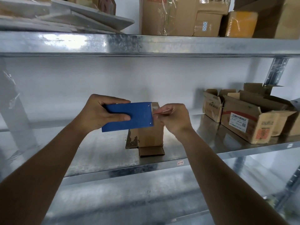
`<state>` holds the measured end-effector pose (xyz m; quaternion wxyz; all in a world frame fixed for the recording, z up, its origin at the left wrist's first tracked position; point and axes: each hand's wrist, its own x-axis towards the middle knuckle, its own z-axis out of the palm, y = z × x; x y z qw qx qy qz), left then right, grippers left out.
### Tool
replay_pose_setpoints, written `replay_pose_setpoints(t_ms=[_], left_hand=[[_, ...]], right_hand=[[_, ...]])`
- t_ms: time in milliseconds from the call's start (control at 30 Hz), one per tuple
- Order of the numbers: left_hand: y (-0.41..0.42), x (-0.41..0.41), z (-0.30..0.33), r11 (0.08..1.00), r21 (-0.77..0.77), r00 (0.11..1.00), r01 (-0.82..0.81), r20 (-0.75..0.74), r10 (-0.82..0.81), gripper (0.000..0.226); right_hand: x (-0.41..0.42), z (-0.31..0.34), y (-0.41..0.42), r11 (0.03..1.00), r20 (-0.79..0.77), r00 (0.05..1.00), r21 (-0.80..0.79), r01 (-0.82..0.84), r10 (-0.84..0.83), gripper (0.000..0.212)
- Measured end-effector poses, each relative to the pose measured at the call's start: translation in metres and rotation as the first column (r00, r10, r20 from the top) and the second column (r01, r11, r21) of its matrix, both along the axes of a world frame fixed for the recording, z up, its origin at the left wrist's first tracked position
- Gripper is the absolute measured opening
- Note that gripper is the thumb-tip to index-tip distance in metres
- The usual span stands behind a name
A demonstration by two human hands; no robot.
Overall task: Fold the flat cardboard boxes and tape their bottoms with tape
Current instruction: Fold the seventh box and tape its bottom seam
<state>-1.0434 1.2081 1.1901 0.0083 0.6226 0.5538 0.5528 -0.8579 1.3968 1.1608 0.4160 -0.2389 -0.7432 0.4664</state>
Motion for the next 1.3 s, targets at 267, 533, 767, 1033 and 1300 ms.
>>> replay_pose_setpoints(t_ms=[267,533,767,1033,1300], left_hand=[[-0.016,-0.036,0.002,0.998,-0.028,0.998,-0.052,-0.035,0.051,0.049],[-0.008,-0.053,0.014,0.996,-0.053,0.994,-0.07,-0.092,0.065,0.046],[-0.006,-0.075,0.016,0.992,-0.094,0.995,-0.078,-0.062,0.073,0.044],[0.006,-0.083,0.0,0.987,-0.132,0.994,-0.097,-0.053,0.09,0.043],[0.014,-0.089,-0.011,0.986,-0.138,0.996,-0.093,-0.01,0.092,0.043]], right_hand=[[0.019,0.004,0.03,0.959,0.064,0.957,0.056,0.279,-0.283,0.02],[0.015,0.014,0.033,0.981,0.116,0.977,-0.054,0.184,-0.177,0.019],[0.013,0.012,0.051,0.976,0.136,0.967,-0.006,0.218,-0.216,0.02],[-0.002,-0.007,0.061,0.967,0.206,0.945,0.031,0.254,-0.255,0.014],[-0.006,-0.019,0.076,0.983,0.122,0.987,-0.14,0.12,-0.103,0.015]])
